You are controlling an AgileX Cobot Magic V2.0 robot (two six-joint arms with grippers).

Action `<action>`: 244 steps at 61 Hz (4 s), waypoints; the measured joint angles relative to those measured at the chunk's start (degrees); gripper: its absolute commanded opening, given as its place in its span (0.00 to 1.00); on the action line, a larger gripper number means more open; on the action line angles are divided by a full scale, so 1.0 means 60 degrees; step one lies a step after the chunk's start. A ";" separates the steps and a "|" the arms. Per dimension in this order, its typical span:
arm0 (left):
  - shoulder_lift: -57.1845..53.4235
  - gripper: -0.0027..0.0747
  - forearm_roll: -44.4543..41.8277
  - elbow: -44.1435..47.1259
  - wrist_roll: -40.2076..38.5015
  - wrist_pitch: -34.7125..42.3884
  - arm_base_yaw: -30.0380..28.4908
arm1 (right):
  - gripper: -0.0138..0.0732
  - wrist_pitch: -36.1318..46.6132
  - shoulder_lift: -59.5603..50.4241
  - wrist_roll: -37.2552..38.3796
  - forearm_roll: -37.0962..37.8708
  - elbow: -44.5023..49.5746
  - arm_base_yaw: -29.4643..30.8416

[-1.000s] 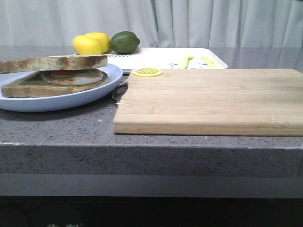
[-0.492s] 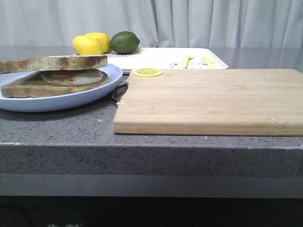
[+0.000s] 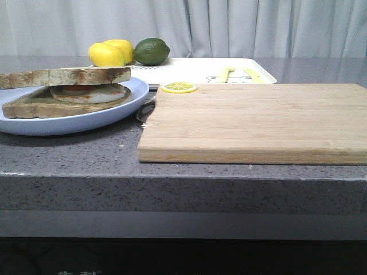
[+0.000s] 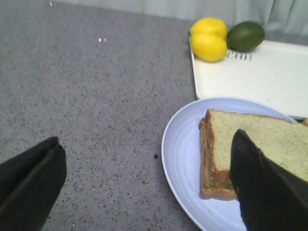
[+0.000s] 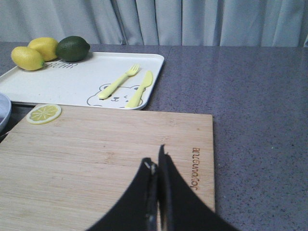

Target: Place bread and move sandwich to tray

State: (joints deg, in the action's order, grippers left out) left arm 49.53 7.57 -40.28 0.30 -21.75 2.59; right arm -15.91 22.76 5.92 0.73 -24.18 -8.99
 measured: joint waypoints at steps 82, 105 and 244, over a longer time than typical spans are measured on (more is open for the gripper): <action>0.6934 0.31 0.0301 -0.4274 0.0000 -0.3510 0.0000 | 0.09 0.0000 0.0000 0.0000 -0.0016 0.0037 0.0000; 0.6934 0.01 0.0569 -0.4382 -0.0050 -0.3557 0.0011 | 0.09 0.0000 0.0000 0.0017 -0.0016 0.0037 0.0000; 1.6298 0.01 0.4354 -1.9384 -0.0445 -0.7660 0.0674 | 0.09 0.0000 0.0000 0.0017 -0.0016 0.0037 0.0000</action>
State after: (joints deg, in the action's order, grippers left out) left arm 147.32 33.69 -156.58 -2.37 -67.71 6.64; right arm -15.91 22.76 6.02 0.63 -23.96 -8.99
